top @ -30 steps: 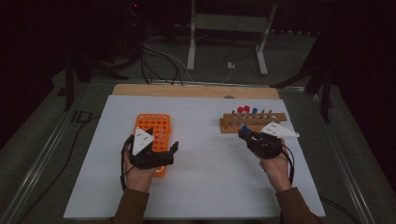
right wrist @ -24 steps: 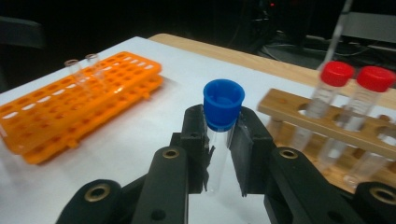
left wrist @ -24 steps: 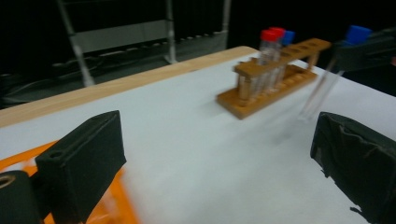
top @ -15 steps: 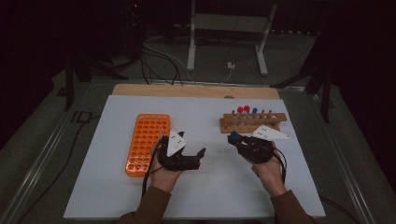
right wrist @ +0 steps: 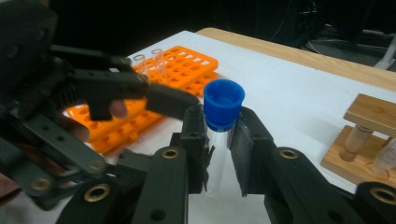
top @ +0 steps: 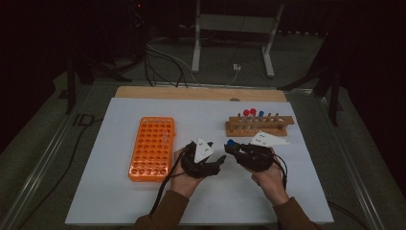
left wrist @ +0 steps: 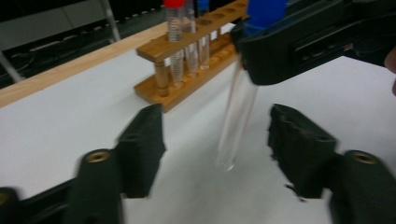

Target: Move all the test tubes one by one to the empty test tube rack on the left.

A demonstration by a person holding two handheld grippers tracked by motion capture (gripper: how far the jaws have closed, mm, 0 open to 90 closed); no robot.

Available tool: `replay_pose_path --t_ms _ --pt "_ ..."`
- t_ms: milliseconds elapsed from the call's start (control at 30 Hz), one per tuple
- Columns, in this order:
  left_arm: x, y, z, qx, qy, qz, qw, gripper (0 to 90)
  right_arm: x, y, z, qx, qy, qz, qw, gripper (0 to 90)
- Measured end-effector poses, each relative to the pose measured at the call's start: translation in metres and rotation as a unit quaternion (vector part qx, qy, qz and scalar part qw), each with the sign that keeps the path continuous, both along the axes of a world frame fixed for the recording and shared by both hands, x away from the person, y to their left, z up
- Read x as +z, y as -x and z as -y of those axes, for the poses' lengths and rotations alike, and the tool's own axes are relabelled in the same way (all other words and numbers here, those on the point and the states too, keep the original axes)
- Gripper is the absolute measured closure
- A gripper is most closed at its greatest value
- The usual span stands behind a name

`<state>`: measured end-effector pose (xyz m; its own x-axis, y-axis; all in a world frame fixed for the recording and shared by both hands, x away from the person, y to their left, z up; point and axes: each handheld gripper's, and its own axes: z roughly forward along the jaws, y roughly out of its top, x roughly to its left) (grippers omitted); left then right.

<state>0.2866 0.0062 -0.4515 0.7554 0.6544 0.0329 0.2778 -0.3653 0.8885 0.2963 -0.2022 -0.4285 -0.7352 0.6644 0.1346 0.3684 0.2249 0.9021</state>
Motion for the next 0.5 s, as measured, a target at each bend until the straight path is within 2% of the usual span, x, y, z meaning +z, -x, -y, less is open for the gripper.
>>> replay_pose_path --t_ms 200,400,500 --pt "-0.0005 0.0012 0.0046 -0.009 0.002 0.001 1.0 64.7 -0.0015 0.0015 -0.0044 0.01 0.001 -0.006 0.9999 76.2" --pt "-0.0015 0.0006 0.0051 -0.018 -0.004 -0.003 0.9998 75.1 -0.0027 0.0017 -0.0068 0.017 0.002 -0.009 0.9998 76.2" --pt "-0.0014 0.0012 0.0051 -0.021 -0.007 -0.002 0.9997 77.1 -0.0027 0.0019 -0.0073 0.017 0.003 -0.01 0.9998 76.2"
